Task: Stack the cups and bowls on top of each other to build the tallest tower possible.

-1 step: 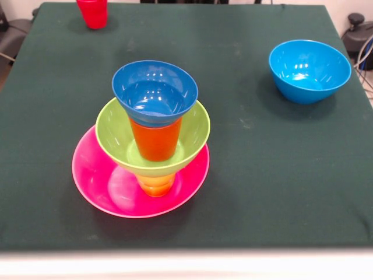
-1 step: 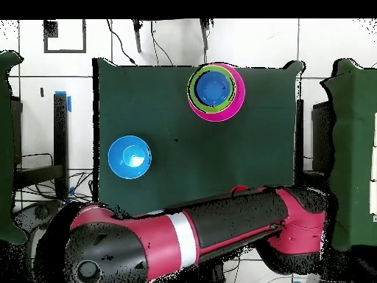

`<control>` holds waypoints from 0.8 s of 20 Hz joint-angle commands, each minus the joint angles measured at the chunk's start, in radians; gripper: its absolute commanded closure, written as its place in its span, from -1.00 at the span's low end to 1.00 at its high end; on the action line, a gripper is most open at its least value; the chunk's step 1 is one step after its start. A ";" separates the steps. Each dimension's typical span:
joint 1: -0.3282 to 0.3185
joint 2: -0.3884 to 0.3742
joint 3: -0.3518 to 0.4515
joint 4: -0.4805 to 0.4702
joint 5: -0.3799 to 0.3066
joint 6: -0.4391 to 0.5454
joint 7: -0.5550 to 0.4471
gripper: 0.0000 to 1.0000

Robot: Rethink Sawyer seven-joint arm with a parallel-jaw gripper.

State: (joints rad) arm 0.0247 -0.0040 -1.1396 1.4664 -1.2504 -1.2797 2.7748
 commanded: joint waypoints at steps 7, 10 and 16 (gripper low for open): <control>-0.036 -0.039 0.282 -0.132 -0.077 -0.059 0.282 1.00; -0.036 -0.045 0.294 -0.140 -0.082 -0.053 0.299 1.00; -0.026 -0.055 0.306 -0.167 -0.099 -0.049 0.374 1.00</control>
State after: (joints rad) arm -0.0008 -0.0572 -1.0419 1.4136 -1.3216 -1.3159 2.8487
